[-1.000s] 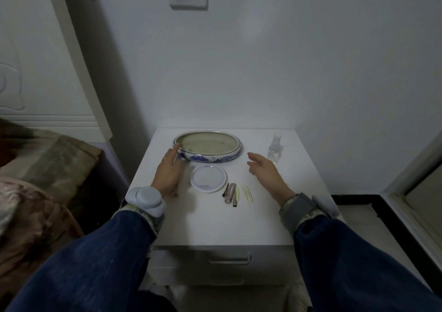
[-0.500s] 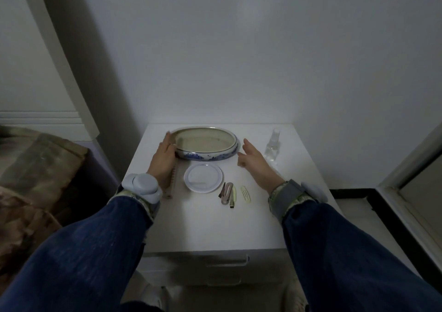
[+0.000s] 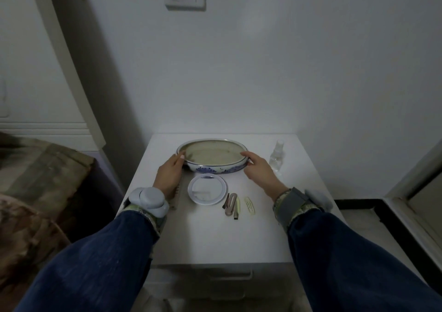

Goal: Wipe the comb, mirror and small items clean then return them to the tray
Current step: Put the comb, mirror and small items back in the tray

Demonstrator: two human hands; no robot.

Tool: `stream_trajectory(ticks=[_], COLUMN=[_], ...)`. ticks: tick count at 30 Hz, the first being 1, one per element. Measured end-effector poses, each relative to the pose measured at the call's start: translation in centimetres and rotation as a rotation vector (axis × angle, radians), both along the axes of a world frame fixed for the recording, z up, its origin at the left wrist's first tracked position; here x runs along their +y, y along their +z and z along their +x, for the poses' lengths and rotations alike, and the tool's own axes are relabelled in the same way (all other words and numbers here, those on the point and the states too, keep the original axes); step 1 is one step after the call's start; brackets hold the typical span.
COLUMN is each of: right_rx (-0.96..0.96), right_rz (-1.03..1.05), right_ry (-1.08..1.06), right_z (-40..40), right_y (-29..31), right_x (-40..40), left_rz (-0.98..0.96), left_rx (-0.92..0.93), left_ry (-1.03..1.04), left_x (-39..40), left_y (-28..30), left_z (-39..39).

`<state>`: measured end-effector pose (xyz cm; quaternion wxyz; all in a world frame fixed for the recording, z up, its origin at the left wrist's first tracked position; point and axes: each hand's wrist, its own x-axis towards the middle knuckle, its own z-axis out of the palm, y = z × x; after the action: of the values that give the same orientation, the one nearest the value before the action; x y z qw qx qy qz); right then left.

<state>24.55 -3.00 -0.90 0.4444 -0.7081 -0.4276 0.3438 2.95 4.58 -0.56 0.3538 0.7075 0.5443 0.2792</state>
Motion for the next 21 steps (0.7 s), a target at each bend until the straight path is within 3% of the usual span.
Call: stream_trajectory(ticks=[21], right_rx=[-0.039], right_rz=[0.014], right_ry=[-0.072], right_z=[-0.2], right_y=[0.6], right_x=[-5.7], left_rz=[-0.047], left_rx=[0.087], left_ry=[-0.106], left_x=[-4.8], left_y=[0.5], left_z=[-0.5])
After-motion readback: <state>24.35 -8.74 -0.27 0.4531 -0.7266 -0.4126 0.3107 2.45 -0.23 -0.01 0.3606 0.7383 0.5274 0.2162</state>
